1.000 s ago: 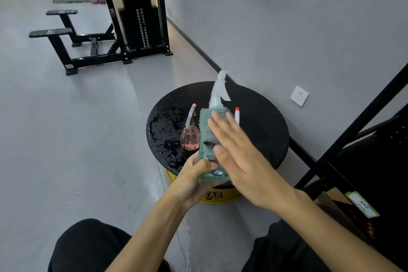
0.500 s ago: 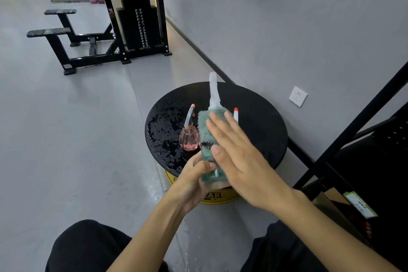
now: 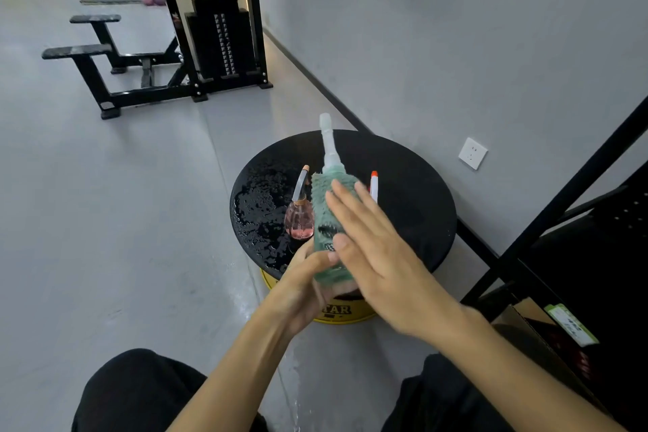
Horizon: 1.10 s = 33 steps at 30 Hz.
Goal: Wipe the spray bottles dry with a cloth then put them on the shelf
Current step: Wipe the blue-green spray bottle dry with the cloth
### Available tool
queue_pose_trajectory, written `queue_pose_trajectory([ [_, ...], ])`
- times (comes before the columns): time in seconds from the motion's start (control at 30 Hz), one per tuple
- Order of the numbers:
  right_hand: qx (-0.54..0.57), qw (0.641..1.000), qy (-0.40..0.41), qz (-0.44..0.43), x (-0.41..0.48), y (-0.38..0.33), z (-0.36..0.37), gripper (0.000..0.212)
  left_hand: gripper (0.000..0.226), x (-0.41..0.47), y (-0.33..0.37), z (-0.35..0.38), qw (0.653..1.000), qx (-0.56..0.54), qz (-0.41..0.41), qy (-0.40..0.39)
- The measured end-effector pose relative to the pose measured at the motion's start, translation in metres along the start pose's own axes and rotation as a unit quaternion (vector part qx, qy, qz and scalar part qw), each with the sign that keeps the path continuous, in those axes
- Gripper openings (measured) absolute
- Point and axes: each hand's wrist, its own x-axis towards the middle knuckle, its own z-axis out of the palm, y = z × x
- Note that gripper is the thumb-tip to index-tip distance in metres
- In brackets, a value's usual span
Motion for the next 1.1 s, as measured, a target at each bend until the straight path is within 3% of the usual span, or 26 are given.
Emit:
queue_pose_trajectory([
  [0.07, -0.018, 1.000, -0.006, -0.015, -0.014, -0.003, 0.008, 0.054, 0.056, -0.001, 0.001, -0.004, 1.000, -0.001, 0.005, 0.001],
  [0.33, 0.051, 0.998, -0.009, 0.023, 0.016, 0.008, -0.010, 0.056, 0.083, -0.001, 0.002, 0.005, 0.998, 0.040, -0.038, -0.018],
  [0.63, 0.017, 1.000, -0.007, -0.010, -0.013, -0.002, 0.011, 0.053, 0.084, -0.003, 0.005, -0.007, 0.999, 0.034, -0.024, 0.027],
  [1.1, 0.030, 0.998, 0.037, 0.038, 0.025, 0.015, -0.008, 0.056, 0.065, 0.002, 0.006, -0.001, 0.998, 0.059, -0.025, -0.007],
])
